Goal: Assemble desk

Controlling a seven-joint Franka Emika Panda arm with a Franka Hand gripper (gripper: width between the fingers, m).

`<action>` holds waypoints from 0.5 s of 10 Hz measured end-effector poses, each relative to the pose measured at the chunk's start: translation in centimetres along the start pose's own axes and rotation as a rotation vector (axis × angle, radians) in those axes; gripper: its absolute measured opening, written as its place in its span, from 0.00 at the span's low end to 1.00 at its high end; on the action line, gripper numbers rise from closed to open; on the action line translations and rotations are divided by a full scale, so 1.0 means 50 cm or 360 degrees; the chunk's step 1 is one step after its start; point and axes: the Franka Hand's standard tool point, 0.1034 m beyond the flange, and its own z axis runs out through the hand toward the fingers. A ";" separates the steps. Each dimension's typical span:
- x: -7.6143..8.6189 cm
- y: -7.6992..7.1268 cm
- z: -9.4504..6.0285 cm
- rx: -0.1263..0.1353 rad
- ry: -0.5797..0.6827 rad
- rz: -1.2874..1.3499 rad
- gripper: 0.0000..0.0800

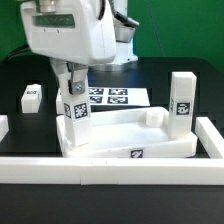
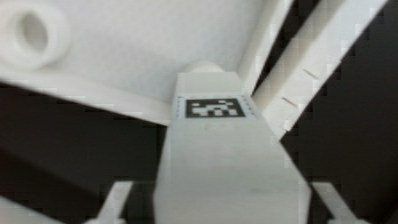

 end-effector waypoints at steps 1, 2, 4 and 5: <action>-0.012 -0.007 0.003 0.0003 -0.0009 0.0205 0.36; -0.019 -0.012 0.004 0.0002 -0.0010 0.0351 0.36; -0.027 -0.016 0.005 0.0003 -0.0013 0.0550 0.36; -0.029 -0.017 0.005 0.0003 -0.0015 0.0628 0.36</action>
Offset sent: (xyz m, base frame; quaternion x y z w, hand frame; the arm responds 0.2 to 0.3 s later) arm -0.0025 0.0075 -0.0044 -0.0285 -0.0009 0.1683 0.9853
